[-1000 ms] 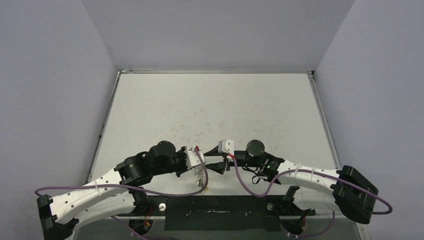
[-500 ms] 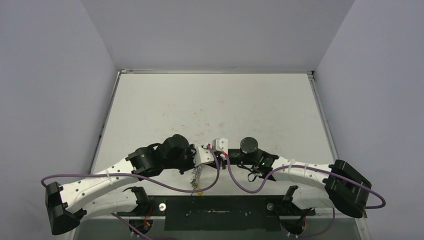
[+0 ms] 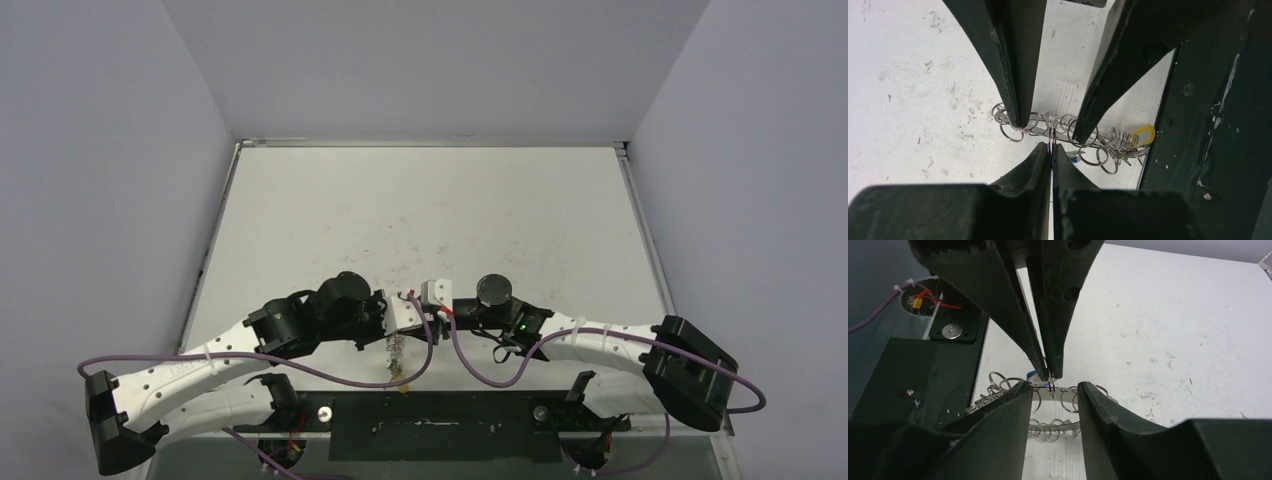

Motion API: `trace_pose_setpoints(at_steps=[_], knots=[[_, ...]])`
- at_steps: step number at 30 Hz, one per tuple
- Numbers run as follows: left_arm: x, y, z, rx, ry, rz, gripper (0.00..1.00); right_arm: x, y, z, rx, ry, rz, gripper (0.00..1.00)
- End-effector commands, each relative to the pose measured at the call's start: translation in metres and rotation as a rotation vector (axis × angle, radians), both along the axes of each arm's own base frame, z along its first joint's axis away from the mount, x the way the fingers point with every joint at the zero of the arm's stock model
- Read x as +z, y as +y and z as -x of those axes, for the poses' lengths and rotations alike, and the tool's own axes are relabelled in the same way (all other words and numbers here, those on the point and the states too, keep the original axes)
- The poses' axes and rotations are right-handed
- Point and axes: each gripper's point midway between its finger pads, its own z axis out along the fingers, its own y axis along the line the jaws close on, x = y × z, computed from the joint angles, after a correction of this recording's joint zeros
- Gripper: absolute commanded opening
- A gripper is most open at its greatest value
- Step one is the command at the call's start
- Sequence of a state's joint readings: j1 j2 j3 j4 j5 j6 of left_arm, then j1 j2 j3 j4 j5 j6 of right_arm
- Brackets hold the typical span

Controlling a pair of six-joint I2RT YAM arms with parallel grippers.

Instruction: Put the keys on the keyring

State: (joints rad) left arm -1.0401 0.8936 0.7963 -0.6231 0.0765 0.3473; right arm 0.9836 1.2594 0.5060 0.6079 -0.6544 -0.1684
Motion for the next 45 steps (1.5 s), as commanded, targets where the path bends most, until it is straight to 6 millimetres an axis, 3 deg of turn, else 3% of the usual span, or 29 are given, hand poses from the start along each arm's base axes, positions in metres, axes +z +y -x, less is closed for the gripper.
trace_pose_setpoints(at_steps=[1,5,8,10,22,28,37,45], knots=[[0.032,-0.017,-0.005,-0.019,-0.070,0.137,0.00,0.005,0.006,0.005,0.042,-0.019,-0.022,0.42],[0.035,-0.019,-0.004,-0.027,-0.075,0.165,0.00,0.006,0.007,0.006,0.050,-0.014,-0.029,0.41],[0.033,-0.019,-0.003,-0.029,-0.069,0.158,0.00,0.008,0.009,0.007,0.055,-0.007,-0.036,0.30],[0.031,-0.019,-0.003,-0.030,-0.064,0.150,0.00,0.009,0.009,0.007,0.055,-0.006,-0.040,0.28],[0.025,-0.019,-0.003,-0.029,-0.054,0.131,0.00,0.019,0.001,0.005,0.017,-0.033,-0.051,0.39],[0.024,-0.019,-0.003,-0.031,-0.051,0.130,0.00,0.020,0.002,0.005,0.024,-0.035,-0.049,0.23],[0.023,-0.021,-0.002,-0.037,-0.050,0.136,0.00,0.010,0.004,0.006,0.038,-0.025,-0.018,0.20],[0.024,-0.024,0.000,-0.048,-0.043,0.152,0.00,0.019,0.007,0.003,0.025,-0.027,-0.050,0.29]])
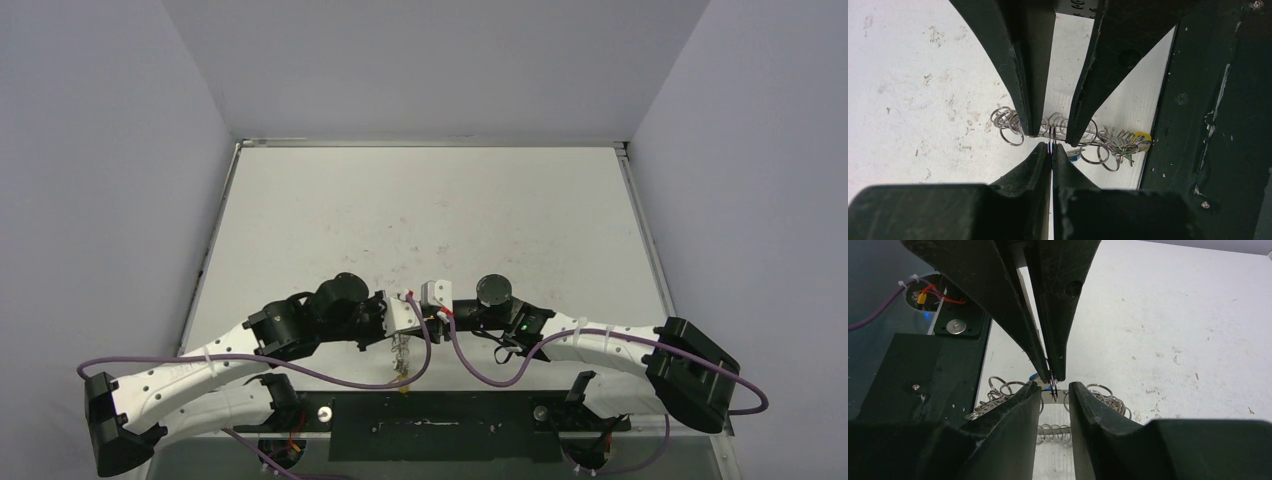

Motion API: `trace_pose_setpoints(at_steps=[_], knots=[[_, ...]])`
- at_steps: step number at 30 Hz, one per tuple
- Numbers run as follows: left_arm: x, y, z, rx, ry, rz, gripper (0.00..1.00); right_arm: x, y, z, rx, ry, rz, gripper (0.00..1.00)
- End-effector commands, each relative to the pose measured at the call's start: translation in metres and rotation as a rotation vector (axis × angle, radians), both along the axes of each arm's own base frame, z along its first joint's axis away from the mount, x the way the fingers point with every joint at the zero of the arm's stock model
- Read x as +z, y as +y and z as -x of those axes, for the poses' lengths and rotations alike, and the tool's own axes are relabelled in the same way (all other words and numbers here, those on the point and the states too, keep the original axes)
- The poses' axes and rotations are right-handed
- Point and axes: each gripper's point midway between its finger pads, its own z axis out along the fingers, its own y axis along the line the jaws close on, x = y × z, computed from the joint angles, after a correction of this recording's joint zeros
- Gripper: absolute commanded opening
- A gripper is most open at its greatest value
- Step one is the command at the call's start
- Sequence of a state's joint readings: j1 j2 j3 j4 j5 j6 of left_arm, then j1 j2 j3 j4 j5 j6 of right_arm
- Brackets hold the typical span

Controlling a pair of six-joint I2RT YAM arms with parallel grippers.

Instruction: Put the keys on the keyring

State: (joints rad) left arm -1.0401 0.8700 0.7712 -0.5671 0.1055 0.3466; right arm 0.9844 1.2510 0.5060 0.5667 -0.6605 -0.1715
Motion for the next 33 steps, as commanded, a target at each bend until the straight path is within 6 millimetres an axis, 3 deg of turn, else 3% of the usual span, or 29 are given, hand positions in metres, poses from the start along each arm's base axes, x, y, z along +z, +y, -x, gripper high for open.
trace_pose_setpoints(at_steps=[1,4,8,11,16,19,22,29,33], knots=[[0.018,-0.017,-0.002,-0.025,-0.030,0.094,0.00,0.025,0.010,0.001,0.025,-0.040,-0.077,0.27],[0.018,-0.016,-0.002,-0.025,-0.028,0.092,0.00,0.024,0.011,0.001,0.031,-0.035,-0.075,0.19],[0.017,-0.015,-0.001,-0.023,-0.025,0.086,0.00,0.023,0.009,0.001,0.026,-0.033,-0.075,0.16],[0.018,-0.015,-0.001,-0.024,-0.027,0.091,0.00,0.023,0.009,0.001,0.025,-0.035,-0.074,0.00],[0.017,-0.013,-0.001,-0.010,-0.024,0.094,0.01,0.023,0.008,0.002,0.025,-0.038,-0.083,0.00],[0.015,-0.008,-0.003,0.027,-0.031,0.117,0.24,0.025,0.007,0.002,0.016,-0.035,-0.105,0.00],[0.012,0.000,-0.002,0.064,-0.040,0.152,0.36,0.027,0.006,0.003,0.012,-0.032,-0.124,0.00],[0.008,0.016,0.003,0.087,-0.121,0.304,0.39,0.031,0.005,0.006,0.023,-0.022,-0.188,0.00],[0.018,0.014,0.012,0.043,-0.164,0.439,0.41,0.037,0.008,0.007,0.040,-0.007,-0.225,0.00]])
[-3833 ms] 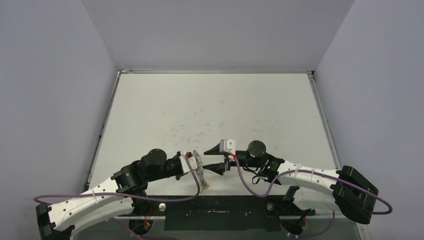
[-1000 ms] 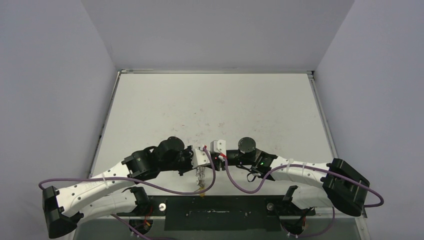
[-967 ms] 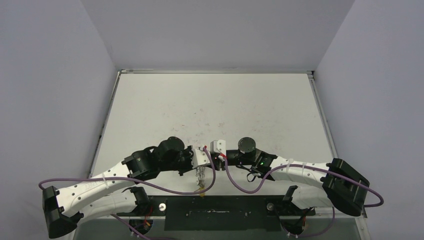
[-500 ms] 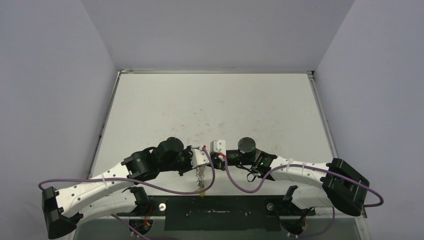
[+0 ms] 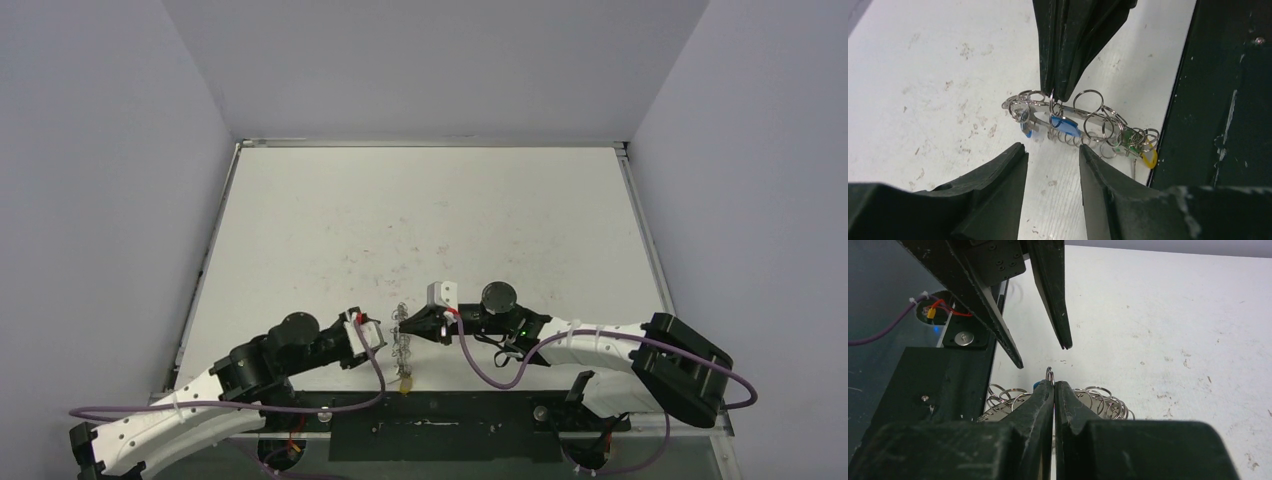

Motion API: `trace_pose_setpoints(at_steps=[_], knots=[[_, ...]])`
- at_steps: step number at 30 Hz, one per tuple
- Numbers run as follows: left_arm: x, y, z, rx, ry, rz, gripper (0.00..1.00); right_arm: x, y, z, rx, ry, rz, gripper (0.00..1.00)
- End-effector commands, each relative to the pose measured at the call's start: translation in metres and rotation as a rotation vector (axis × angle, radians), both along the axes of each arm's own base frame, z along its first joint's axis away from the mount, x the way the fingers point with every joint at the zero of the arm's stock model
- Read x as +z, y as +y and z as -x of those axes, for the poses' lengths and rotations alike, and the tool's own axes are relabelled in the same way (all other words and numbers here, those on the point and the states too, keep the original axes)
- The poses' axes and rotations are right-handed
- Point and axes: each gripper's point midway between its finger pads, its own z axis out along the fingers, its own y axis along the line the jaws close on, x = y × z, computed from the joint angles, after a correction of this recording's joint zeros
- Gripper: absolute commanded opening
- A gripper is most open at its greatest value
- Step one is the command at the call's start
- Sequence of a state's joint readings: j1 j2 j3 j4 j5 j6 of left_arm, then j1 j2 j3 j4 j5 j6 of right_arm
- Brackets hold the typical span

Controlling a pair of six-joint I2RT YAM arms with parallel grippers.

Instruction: Put the keys on the keyring

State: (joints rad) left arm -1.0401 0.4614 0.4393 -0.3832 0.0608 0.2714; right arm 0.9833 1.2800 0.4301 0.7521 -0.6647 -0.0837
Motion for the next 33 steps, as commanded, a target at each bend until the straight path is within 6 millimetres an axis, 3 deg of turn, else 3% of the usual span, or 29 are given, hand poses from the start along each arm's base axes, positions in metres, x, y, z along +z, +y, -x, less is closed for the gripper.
trace_pose_setpoints(at_steps=[1,5,10,17,25,33], knots=[[0.034,-0.013,0.003,-0.041,-0.092,0.218,0.42,0.041,0.009,0.003,0.044,-0.049,-0.166,0.00],[0.037,-0.014,0.005,-0.050,-0.121,0.291,0.43,0.042,0.011,0.005,0.055,-0.045,-0.174,0.00],[0.034,-0.019,0.006,-0.061,-0.119,0.316,0.21,0.042,0.011,0.004,0.054,-0.045,-0.168,0.00],[0.025,-0.025,0.001,-0.050,-0.089,0.265,0.01,0.042,0.011,0.004,0.052,-0.046,-0.161,0.00],[0.007,-0.025,-0.005,-0.022,-0.039,0.168,0.00,0.048,0.009,0.005,0.047,-0.058,-0.170,0.00],[0.009,-0.029,-0.010,-0.015,-0.063,0.191,0.00,0.061,0.008,0.007,0.050,-0.047,-0.220,0.00]])
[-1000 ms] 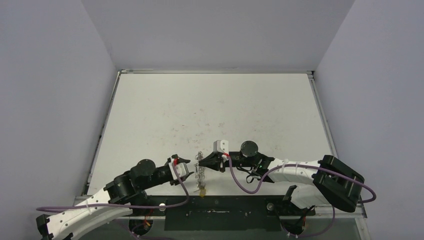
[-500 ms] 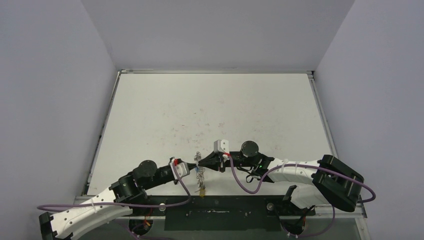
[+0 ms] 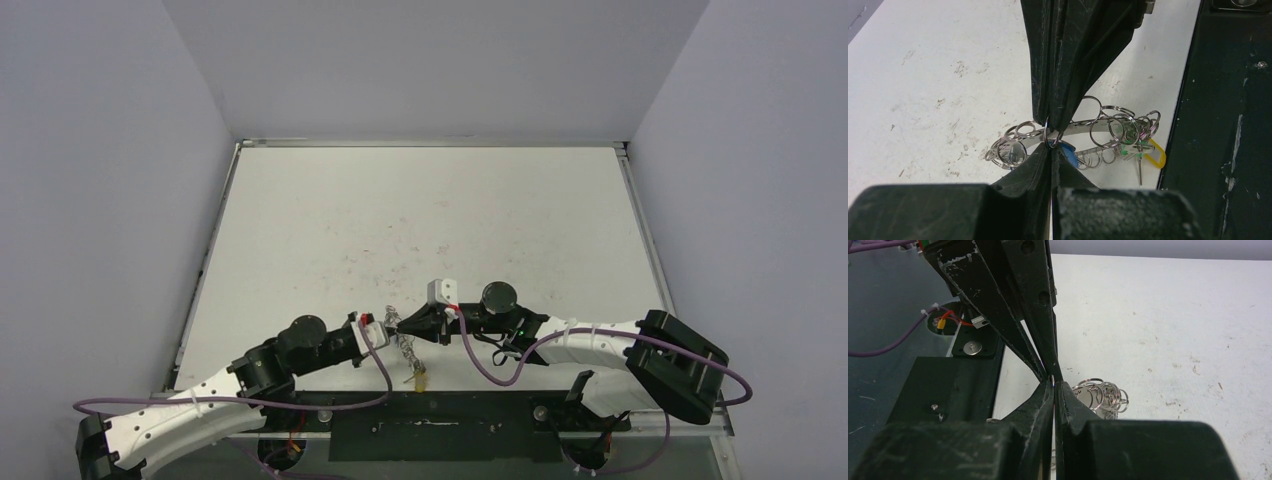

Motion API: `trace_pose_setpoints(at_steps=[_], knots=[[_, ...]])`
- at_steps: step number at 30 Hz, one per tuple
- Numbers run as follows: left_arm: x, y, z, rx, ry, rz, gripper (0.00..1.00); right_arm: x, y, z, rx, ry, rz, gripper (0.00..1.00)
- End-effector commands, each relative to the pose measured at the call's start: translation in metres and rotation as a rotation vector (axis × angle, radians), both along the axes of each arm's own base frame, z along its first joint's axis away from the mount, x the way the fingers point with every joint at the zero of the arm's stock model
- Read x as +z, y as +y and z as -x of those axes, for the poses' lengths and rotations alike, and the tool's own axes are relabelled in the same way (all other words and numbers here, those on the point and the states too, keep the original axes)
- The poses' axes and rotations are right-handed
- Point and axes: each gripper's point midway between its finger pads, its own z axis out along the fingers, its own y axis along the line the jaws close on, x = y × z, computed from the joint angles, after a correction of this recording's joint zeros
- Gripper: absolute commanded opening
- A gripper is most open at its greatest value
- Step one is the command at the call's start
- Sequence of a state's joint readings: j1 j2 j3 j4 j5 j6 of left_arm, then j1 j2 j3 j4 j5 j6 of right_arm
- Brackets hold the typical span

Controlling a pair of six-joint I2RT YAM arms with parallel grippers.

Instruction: Put the keys on the keyring

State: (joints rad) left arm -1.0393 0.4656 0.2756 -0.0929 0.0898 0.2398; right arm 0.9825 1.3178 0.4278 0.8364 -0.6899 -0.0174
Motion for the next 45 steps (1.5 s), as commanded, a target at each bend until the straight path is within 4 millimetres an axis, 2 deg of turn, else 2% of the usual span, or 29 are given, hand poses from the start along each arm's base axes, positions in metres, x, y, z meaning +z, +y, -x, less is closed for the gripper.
trace_pose_setpoints(at_steps=[1,18,30,36,37,41,45], knots=[[0.022,-0.008,-0.004,0.001,-0.039,0.068,0.00,0.058,0.003,0.004,0.025,-0.082,-0.191,0.00],[0.063,-0.019,-0.006,-0.052,-0.260,0.260,0.00,0.066,0.004,0.015,0.081,-0.033,-0.250,0.00],[0.096,-0.016,0.019,-0.161,-0.331,0.393,0.00,0.054,0.002,0.005,0.016,0.000,-0.224,0.00],[0.097,-0.015,0.023,-0.179,-0.311,0.377,0.00,0.052,0.001,0.001,-0.009,0.005,-0.224,0.00],[0.094,-0.014,0.023,-0.179,-0.299,0.358,0.01,0.053,0.001,0.001,-0.011,0.003,-0.226,0.00],[0.087,-0.010,0.021,-0.154,-0.263,0.309,0.20,0.056,-0.001,0.000,-0.016,-0.001,-0.229,0.00],[0.081,-0.005,0.019,-0.127,-0.236,0.288,0.26,0.058,-0.001,0.000,-0.016,-0.006,-0.230,0.00]])
